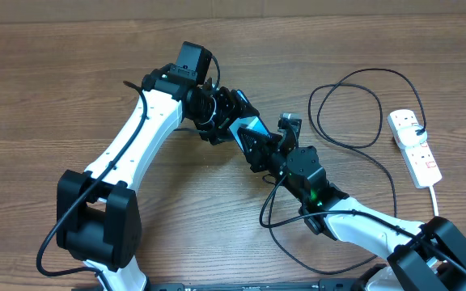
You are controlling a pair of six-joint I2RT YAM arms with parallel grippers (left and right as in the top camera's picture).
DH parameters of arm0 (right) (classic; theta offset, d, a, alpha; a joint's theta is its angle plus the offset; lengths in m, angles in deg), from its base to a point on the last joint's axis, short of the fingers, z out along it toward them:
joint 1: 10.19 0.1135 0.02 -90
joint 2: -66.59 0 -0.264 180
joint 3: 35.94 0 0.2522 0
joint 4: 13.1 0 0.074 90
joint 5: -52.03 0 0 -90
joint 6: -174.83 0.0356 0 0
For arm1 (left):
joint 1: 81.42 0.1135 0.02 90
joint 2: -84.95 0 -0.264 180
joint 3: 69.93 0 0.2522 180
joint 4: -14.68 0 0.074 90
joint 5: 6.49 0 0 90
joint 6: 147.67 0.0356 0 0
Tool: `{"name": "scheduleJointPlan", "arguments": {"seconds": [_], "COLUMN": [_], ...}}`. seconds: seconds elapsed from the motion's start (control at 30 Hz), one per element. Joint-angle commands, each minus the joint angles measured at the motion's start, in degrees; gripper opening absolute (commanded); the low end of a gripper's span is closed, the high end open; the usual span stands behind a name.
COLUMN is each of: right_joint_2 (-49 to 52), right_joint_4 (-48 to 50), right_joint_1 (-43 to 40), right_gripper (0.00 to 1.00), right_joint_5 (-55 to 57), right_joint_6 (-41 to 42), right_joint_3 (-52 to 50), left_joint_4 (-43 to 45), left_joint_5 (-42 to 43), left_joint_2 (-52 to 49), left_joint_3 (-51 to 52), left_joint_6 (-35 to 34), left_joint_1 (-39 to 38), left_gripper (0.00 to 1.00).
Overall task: Plug charger to phone and switch on socket
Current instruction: 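Hold the phone with the right gripper and open the left gripper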
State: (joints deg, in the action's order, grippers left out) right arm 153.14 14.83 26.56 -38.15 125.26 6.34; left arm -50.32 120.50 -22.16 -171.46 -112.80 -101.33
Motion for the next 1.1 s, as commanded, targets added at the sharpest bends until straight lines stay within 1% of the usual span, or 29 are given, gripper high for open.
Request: {"name": "scheduleJointPlan", "arguments": {"seconds": [0.0, 0.13, 0.23, 0.33, 0.53, 0.67, 0.77, 0.8, 0.93, 0.97, 1.07], "right_joint_2": [0.22, 0.22, 0.22, 0.22, 0.22, 0.22, 0.22, 0.22, 0.22, 0.22, 0.22], "right_joint_4": [0.61, 0.61, 0.61, 0.61, 0.66, 0.66, 0.66, 0.66, 0.66, 0.66, 0.66], "right_joint_1": [0.11, 0.11, 0.11, 0.11, 0.11, 0.11, 0.11, 0.11, 0.11, 0.09, -0.20], "right_gripper": [0.26, 0.22, 0.15, 0.11, 0.06, 0.05, 0.05, 0.04, 0.04, 0.04, 0.04], "right_joint_5": [-0.83, -1.20, -1.20, -1.20, -1.20, -1.18, -1.18, -1.20, -1.25, -1.38, -1.42], "right_joint_6": [0.02, 0.02, 0.02, 0.02, 0.04, 0.22, 0.22, 0.22, 0.28, 0.87, 5.22], "right_joint_3": [1.20, 1.20, 1.20, 1.20, 1.20, 1.20, 1.20, 1.20, 1.20, 1.20, 1.20], "left_joint_4": [0.07, 0.07, 0.09, 0.04, -0.02, -0.13, -0.11, -0.11, 0.85, 1.44, 2.27], "left_joint_5": [0.04, 0.02, -0.02, -0.13, -0.11, -0.09, -0.11, -0.13, -0.11, -0.11, 0.11], "left_joint_2": [-0.42, -0.42, -0.42, -0.42, -0.42, -0.42, -0.42, -0.42, -0.42, -0.42, -0.33], "left_joint_3": [-1.75, -1.75, -1.75, -1.75, -1.75, -1.75, -1.75, -1.75, -1.75, -1.75, -1.81], "left_joint_6": [1.38, 1.38, 1.57, 1.60, 1.60, 1.84, 2.43, 2.47, 3.80, 4.68, 6.36], "left_joint_1": [-0.37, -0.37, -0.37, -0.37, -0.37, -0.37, -0.37, -0.37, -0.28, -0.13, 0.83], "left_gripper": [0.58, 0.57, 0.57, 0.58, 0.59, 0.67, 0.76, 0.81, 0.93, 1.00, 1.00]}}
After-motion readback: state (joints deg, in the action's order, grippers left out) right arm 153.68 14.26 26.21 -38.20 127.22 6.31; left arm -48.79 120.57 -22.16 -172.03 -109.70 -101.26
